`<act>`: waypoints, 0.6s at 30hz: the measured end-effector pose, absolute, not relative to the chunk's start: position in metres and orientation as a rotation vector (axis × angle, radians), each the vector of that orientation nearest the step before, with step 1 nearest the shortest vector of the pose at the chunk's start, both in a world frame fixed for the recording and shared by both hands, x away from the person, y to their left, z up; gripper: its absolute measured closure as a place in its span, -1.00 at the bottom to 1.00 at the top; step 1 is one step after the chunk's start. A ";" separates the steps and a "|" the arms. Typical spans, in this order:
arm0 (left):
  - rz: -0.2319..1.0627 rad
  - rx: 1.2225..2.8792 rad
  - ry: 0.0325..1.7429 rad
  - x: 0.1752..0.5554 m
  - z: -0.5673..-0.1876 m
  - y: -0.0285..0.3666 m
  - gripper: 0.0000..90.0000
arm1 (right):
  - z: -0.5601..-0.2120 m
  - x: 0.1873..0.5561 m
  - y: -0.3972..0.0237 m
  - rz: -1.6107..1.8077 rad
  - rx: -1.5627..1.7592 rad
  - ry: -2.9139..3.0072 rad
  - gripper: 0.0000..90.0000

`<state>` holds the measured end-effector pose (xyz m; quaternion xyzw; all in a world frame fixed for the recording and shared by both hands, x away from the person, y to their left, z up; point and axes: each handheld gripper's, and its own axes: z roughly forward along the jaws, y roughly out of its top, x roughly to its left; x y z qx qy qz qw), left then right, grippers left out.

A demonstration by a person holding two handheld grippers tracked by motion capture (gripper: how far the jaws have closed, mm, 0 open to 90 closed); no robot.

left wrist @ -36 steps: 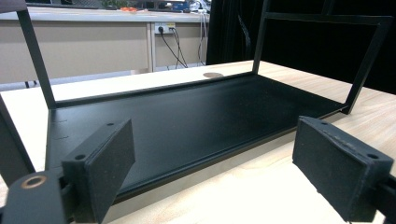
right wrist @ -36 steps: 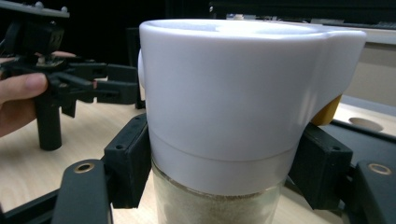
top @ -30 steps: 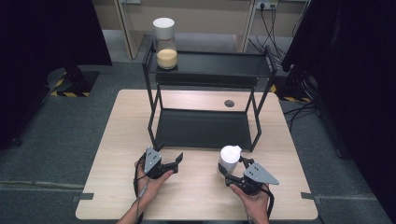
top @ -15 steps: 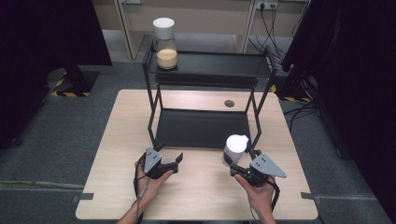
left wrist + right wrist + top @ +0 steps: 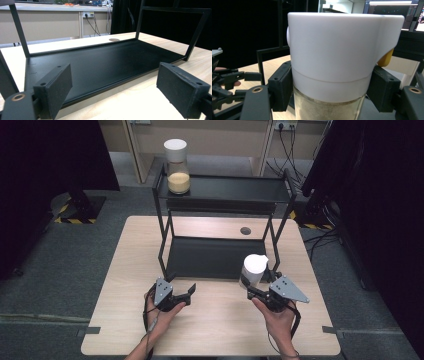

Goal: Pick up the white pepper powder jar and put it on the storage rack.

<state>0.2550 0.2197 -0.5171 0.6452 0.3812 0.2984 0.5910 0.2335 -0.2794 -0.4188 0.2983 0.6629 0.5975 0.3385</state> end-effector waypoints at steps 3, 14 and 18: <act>0.698 1.503 0.885 0.255 -0.517 0.219 -0.73 | -0.415 0.235 -0.279 1.554 0.776 1.717 -0.32; 0.699 1.504 0.884 0.255 -0.517 0.219 -0.73 | -0.400 0.240 -0.278 1.560 0.772 1.678 -0.32; 0.698 1.504 0.885 0.255 -0.517 0.219 -0.73 | -0.395 0.241 -0.278 1.559 0.772 1.671 -0.32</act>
